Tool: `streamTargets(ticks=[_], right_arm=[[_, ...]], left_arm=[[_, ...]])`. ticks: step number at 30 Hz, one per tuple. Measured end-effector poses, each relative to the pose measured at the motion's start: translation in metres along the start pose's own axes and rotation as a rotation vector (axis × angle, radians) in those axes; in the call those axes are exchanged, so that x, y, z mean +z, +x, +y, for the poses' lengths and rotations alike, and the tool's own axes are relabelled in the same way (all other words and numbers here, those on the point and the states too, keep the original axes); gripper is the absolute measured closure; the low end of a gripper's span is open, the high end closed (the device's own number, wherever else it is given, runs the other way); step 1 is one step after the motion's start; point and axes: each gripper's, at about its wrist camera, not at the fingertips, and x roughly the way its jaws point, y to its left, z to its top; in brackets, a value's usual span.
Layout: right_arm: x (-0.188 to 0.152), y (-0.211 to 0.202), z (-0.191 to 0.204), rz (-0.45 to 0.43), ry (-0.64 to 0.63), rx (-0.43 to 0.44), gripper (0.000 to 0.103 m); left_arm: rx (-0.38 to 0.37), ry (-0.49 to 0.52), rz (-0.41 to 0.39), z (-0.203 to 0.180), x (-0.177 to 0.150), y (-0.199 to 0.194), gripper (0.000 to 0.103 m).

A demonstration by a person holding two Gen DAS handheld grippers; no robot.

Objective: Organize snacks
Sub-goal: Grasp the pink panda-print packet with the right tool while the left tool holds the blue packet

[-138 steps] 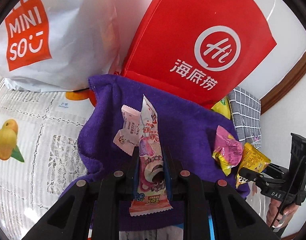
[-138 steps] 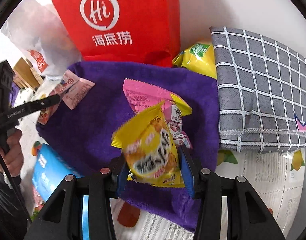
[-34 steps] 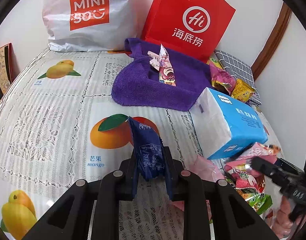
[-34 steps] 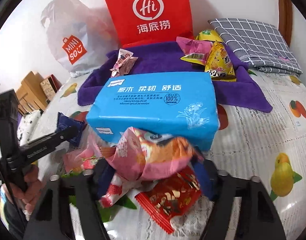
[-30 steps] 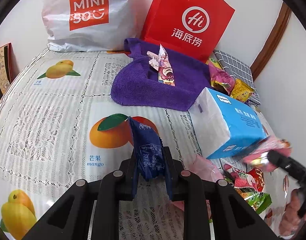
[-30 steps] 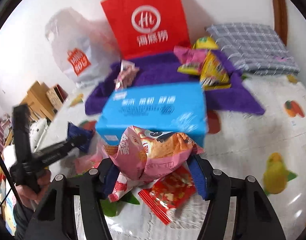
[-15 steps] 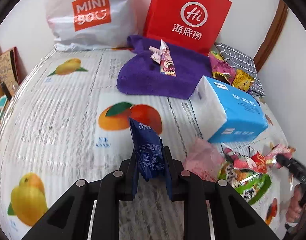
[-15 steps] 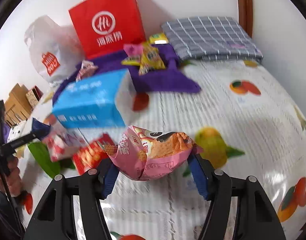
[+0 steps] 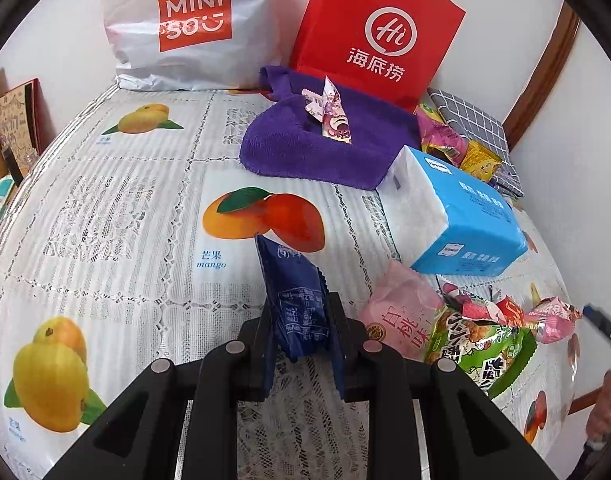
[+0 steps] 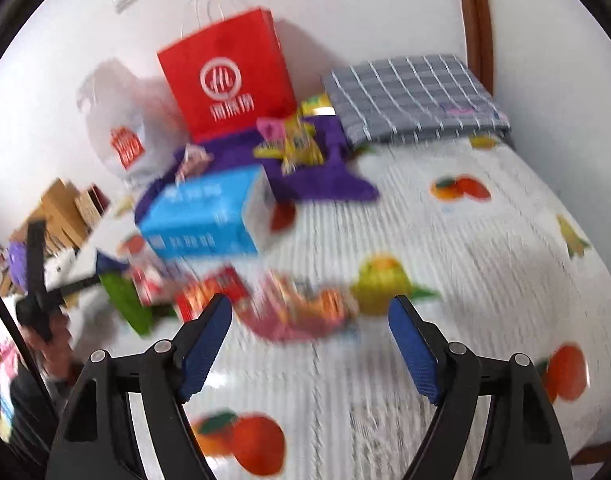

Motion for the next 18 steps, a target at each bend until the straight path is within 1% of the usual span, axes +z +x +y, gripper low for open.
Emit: streamTargets(ticks=[2,4,5,7,8,9,11,14,15,16,18], right_arm=[[0.016,0.009,0.003,-0.008,0.001,-0.016,0.023],[0.027,0.026,0.004,0.019,-0.002,-0.049,0.025],[0.029,0.034,0.002,0.044,0.000,-0.062,0.028],[0.028,0.052,-0.001,0.117,0.013,-0.054,0.041],[0.025,0.058,-0.003,0.151,0.018,-0.045,0.044],[0.022,0.062,-0.004,0.174,0.023,-0.031,0.044],[0.015,0.057,-0.004,0.174,0.023,-0.011,0.044],[0.005,0.049,0.003,0.189,-0.021,-0.010,0.041],[0.000,0.046,0.006,0.194,-0.038,-0.016,0.039],[-0.003,0.044,0.008,0.197,-0.047,-0.013,0.034],[-0.012,0.042,0.012,0.220,-0.074,-0.005,0.032]], left_arm=[[0.001,0.001,-0.001,0.000,0.000,0.000,0.081],[0.001,0.003,-0.001,0.000,0.000,0.000,0.081],[0.000,0.003,-0.003,0.000,0.000,0.000,0.081],[-0.005,0.003,-0.006,0.001,-0.001,0.000,0.081],[-0.007,0.003,-0.009,0.002,-0.001,0.000,0.081],[-0.007,0.004,-0.010,0.001,-0.001,0.000,0.080],[-0.002,0.010,-0.014,0.000,-0.002,0.000,0.080],[0.007,0.021,-0.019,-0.001,-0.003,-0.001,0.080],[0.008,0.023,-0.020,-0.001,-0.003,-0.001,0.080],[0.008,0.024,-0.020,-0.002,-0.003,-0.001,0.080],[0.005,0.023,-0.020,-0.001,-0.002,0.000,0.080]])
